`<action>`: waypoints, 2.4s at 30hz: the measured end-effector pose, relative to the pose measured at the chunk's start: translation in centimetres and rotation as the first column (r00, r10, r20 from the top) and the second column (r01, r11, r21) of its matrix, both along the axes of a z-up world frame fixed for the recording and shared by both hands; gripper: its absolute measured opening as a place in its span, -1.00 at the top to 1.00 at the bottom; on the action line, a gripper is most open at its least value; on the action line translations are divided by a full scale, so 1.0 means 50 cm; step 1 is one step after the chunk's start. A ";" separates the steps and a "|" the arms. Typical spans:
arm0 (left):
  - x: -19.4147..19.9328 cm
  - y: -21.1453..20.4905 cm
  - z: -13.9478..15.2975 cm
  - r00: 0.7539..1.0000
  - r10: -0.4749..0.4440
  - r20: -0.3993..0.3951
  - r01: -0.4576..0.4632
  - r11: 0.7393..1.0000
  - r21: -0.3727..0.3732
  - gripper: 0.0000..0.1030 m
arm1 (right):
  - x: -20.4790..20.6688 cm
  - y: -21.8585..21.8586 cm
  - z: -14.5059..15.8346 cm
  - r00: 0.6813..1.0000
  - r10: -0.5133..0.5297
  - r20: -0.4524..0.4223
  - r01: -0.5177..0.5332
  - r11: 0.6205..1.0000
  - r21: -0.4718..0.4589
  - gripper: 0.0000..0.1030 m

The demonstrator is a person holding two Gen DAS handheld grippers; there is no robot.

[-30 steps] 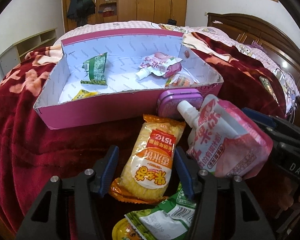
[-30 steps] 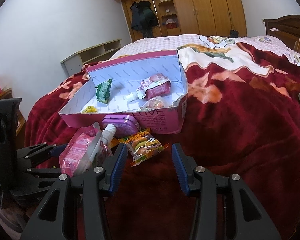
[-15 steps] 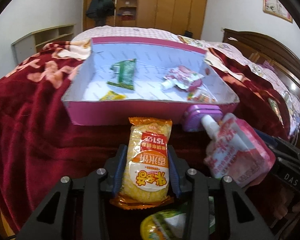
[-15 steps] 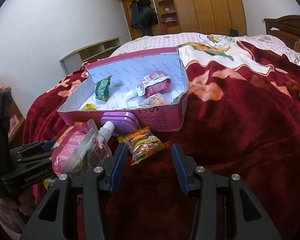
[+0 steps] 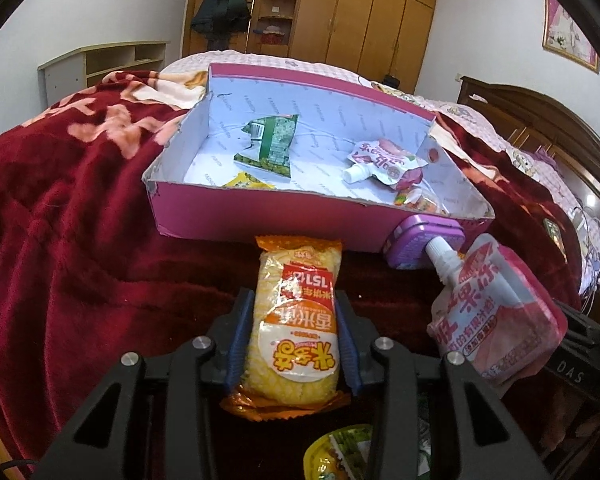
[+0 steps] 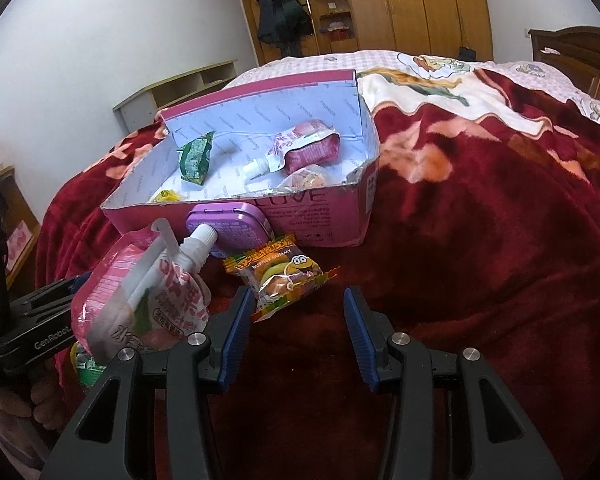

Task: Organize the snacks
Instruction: 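Lift the long yellow bag with the left tool while the right tool grasps the burger gummy packet, then carry the yellow bag with the left tool while the right tool carries the gummy packet toward the box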

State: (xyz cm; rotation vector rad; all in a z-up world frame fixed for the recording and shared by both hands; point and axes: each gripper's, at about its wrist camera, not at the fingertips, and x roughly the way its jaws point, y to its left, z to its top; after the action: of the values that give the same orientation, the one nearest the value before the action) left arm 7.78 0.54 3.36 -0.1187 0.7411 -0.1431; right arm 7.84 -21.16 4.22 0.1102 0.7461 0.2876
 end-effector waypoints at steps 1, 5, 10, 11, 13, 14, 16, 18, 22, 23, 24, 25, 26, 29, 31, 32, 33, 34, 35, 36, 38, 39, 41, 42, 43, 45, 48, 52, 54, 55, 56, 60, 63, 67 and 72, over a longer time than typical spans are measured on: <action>0.000 0.001 -0.001 1.000 0.001 0.000 -0.001 1.000 -0.003 0.21 | 0.000 0.001 -0.001 1.000 0.001 -0.001 -0.001 1.000 -0.001 0.06; -0.001 0.001 -0.002 1.000 0.001 0.003 -0.001 1.000 -0.003 0.21 | 0.005 0.006 -0.005 1.000 0.006 -0.006 -0.006 1.000 -0.009 0.00; -0.001 0.000 -0.004 1.000 0.000 0.010 0.000 1.000 0.001 0.21 | 0.018 0.013 -0.005 1.000 0.010 -0.009 -0.010 1.000 -0.019 -0.03; -0.001 0.000 -0.004 1.000 0.000 0.011 0.000 1.000 0.002 0.21 | 0.021 0.014 -0.006 1.000 0.011 -0.010 -0.011 1.000 -0.019 -0.03; -0.002 0.000 -0.005 1.000 -0.001 0.013 0.001 1.000 0.002 0.21 | 0.030 0.018 -0.006 1.000 0.014 -0.017 -0.014 1.000 -0.020 -0.03; -0.002 0.000 -0.005 1.000 -0.001 0.012 0.001 1.000 0.001 0.21 | 0.035 0.021 -0.006 1.000 0.015 -0.020 -0.015 1.000 -0.021 -0.03; -0.002 0.000 -0.005 1.000 -0.001 0.011 0.001 1.000 -0.002 0.21 | 0.041 0.028 -0.006 1.000 0.018 -0.020 -0.018 0.999 -0.027 -0.03; -0.002 0.000 -0.005 1.000 -0.002 0.011 0.002 1.000 -0.001 0.21 | 0.048 0.035 -0.009 0.999 0.021 -0.026 -0.022 0.999 -0.036 -0.03; -0.003 0.000 -0.006 1.000 -0.003 0.014 0.003 1.000 -0.005 0.21 | 0.052 0.039 -0.023 0.999 0.022 -0.037 -0.024 0.999 -0.042 -0.03; -0.003 -0.001 -0.005 1.000 -0.003 0.016 0.003 1.000 -0.006 0.21 | 0.049 0.039 -0.023 0.999 0.021 -0.032 -0.023 0.999 -0.039 -0.03; -0.003 -0.001 -0.005 1.000 -0.002 0.016 0.002 1.000 -0.005 0.21 | 0.048 0.037 -0.023 0.999 0.019 -0.030 -0.021 0.999 -0.037 0.00; -0.004 -0.001 -0.004 1.000 -0.002 0.018 0.002 1.000 -0.006 0.21 | 0.046 0.035 -0.024 1.000 0.014 -0.026 -0.015 0.999 -0.033 0.03; -0.004 0.000 -0.003 1.000 -0.001 0.018 0.001 1.000 -0.007 0.21 | 0.044 0.033 -0.024 1.000 0.012 -0.023 -0.012 1.000 -0.025 0.04; -0.005 0.001 -0.001 1.000 0.000 0.016 0.000 1.000 -0.011 0.22 | 0.037 0.029 -0.023 1.000 0.009 -0.016 -0.009 1.000 -0.004 0.05; -0.006 0.002 0.000 1.000 0.001 0.015 -0.001 1.000 -0.017 0.23 | 0.034 0.028 -0.022 1.000 0.009 -0.012 -0.009 1.000 0.005 0.05; -0.006 0.002 0.001 1.000 0.001 0.014 -0.001 1.000 -0.019 0.23 | 0.031 0.027 -0.021 1.000 0.010 -0.011 -0.010 1.000 0.012 0.05; -0.007 0.003 0.002 1.000 0.000 0.014 0.000 1.000 -0.019 0.23 | 0.029 0.027 -0.020 1.000 0.012 -0.010 -0.012 1.000 0.015 0.05; -0.008 0.003 0.003 1.000 -0.001 0.013 0.001 1.000 -0.019 0.23 | 0.027 0.026 -0.020 1.000 0.015 -0.009 -0.015 1.000 0.022 0.05; -0.008 0.003 0.003 1.000 0.001 0.014 -0.001 1.000 -0.020 0.23 | 0.024 0.026 -0.019 1.000 0.017 -0.008 -0.017 1.000 0.026 0.05; -0.009 0.004 0.004 1.000 0.002 0.014 -0.001 1.000 -0.023 0.23 | 0.023 0.026 -0.019 1.000 0.019 -0.007 -0.019 0.999 0.031 0.05; -0.013 0.007 0.008 1.000 0.003 0.014 -0.002 0.999 -0.032 0.23 | 0.017 0.027 -0.017 1.000 0.026 -0.003 -0.026 0.999 0.040 0.05; -0.016 0.010 0.010 1.000 0.003 0.014 -0.002 0.999 -0.036 0.23 | 0.014 0.028 -0.016 1.000 0.028 -0.001 -0.028 0.999 0.042 0.05; -0.021 0.013 0.014 1.000 0.004 0.014 -0.003 0.999 -0.044 0.23 | 0.007 0.030 -0.015 0.999 0.035 0.002 -0.035 0.998 0.047 0.05; -0.023 0.015 0.016 1.000 0.005 0.014 -0.004 0.999 -0.047 0.23 | 0.004 0.031 -0.014 0.999 0.037 0.003 -0.037 0.998 0.048 0.05; -0.026 0.016 0.018 1.000 0.006 0.015 -0.005 0.999 -0.049 0.23 | 0.000 0.033 -0.014 0.999 0.040 0.004 -0.040 0.998 0.050 0.05; -0.032 0.019 0.021 1.000 0.009 0.018 -0.008 0.999 -0.049 0.23 | -0.005 0.034 -0.013 0.999 0.043 0.006 -0.044 0.998 0.052 0.05; -0.040 0.022 0.026 1.000 0.012 0.021 -0.011 0.999 -0.050 0.23 | -0.012 0.035 -0.010 0.999 0.046 0.008 -0.047 0.997 0.057 0.05; -0.050 0.026 0.035 0.999 0.019 0.032 -0.017 0.999 -0.050 0.23 | -0.025 0.035 -0.006 0.999 0.052 0.013 -0.053 0.997 0.062 0.05; -0.053 0.027 0.039 0.999 0.021 0.036 -0.019 0.999 -0.050 0.23 | -0.031 0.036 -0.004 0.998 0.056 0.012 -0.057 0.996 0.062 0.05; -0.056 0.027 0.041 0.999 0.022 0.039 -0.020 0.999 -0.050 0.23 | -0.033 0.036 -0.003 0.998 0.056 0.012 -0.057 0.996 0.063 0.05; -0.057 0.028 0.043 0.999 0.023 0.040 -0.020 0.998 -0.051 0.23 | -0.037 0.036 -0.002 0.998 0.057 0.013 -0.058 0.996 0.063 0.05; -0.060 0.029 0.049 0.999 0.021 0.045 -0.019 0.998 -0.053 0.23 | -0.046 0.034 0.005 0.998 0.061 0.017 -0.062 0.996 0.065 0.05; -0.063 0.028 0.056 0.998 0.020 0.054 -0.017 0.999 -0.050 0.23 | -0.051 0.036 0.011 0.997 0.070 0.026 -0.072 0.995 0.063 0.05; -0.067 0.028 0.066 0.997 0.021 0.069 -0.018 0.999 -0.044 0.23 | -0.054 0.037 0.017 0.996 0.078 0.034 -0.080 0.995 0.064 0.05; -0.067 0.032 0.075 0.997 0.023 0.074 -0.020 0.999 -0.049 0.23 | -0.058 0.034 0.027 0.996 0.082 0.045 -0.085 0.994 0.069 0.05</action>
State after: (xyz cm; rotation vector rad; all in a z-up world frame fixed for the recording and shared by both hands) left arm 4.45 2.12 7.11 -0.1660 0.6618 -0.1440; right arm 4.95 -19.46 5.58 0.1402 0.6998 0.3948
